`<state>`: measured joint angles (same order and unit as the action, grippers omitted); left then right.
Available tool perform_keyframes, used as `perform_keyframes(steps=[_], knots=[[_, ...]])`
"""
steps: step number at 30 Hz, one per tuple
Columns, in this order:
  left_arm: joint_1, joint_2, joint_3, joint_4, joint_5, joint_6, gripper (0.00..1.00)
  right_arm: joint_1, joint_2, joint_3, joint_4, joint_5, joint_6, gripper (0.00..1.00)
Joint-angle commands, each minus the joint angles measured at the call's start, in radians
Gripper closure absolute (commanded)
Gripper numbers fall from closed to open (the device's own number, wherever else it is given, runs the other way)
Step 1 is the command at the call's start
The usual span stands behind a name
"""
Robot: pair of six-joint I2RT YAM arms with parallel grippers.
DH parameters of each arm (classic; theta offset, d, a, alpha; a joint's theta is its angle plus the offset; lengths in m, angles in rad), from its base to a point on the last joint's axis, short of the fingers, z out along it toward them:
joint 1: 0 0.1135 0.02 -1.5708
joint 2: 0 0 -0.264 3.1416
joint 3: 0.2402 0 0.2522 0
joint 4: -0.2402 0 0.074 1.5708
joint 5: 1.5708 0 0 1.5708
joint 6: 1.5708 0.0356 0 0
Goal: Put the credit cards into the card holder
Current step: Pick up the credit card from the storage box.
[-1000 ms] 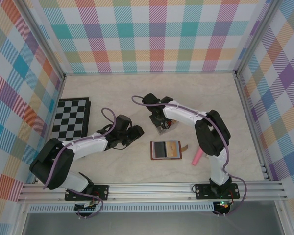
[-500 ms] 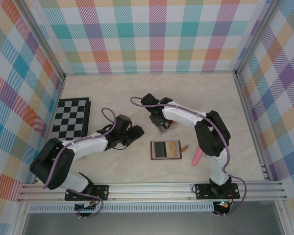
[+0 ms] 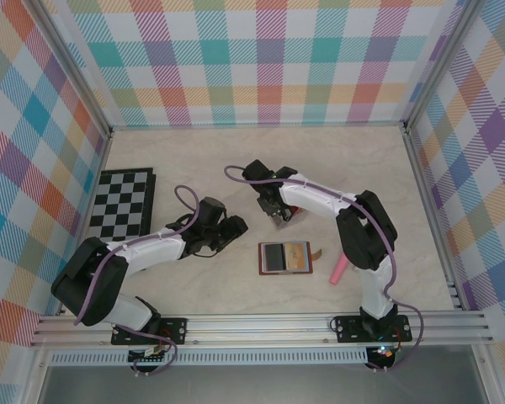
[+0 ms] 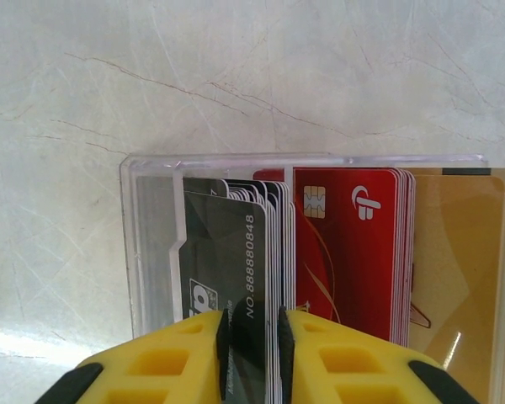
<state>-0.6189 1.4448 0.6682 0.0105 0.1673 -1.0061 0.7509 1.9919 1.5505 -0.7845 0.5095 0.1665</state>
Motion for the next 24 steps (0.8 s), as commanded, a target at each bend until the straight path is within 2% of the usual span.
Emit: perform_keyframes(steps=[1,4,11,19,24], knots=[[0.011,0.002,-0.005,0.025,0.011,-0.008,0.38,-0.001,-0.044,0.006,-0.027,0.029,-0.013,0.8],[0.012,0.006,-0.003,0.027,0.011,-0.009,0.38,-0.001,-0.048,0.005,-0.027,0.028,-0.014,0.86],[0.012,0.009,-0.003,0.027,0.017,-0.008,0.38,0.001,-0.079,0.01,-0.043,-0.002,0.001,0.93],[0.011,-0.01,0.001,0.017,0.017,-0.005,0.39,-0.002,-0.142,0.014,-0.068,-0.1,0.035,0.95],[0.011,-0.058,-0.003,0.02,0.019,0.003,0.38,-0.023,-0.231,-0.012,-0.054,-0.24,0.089,0.97]])
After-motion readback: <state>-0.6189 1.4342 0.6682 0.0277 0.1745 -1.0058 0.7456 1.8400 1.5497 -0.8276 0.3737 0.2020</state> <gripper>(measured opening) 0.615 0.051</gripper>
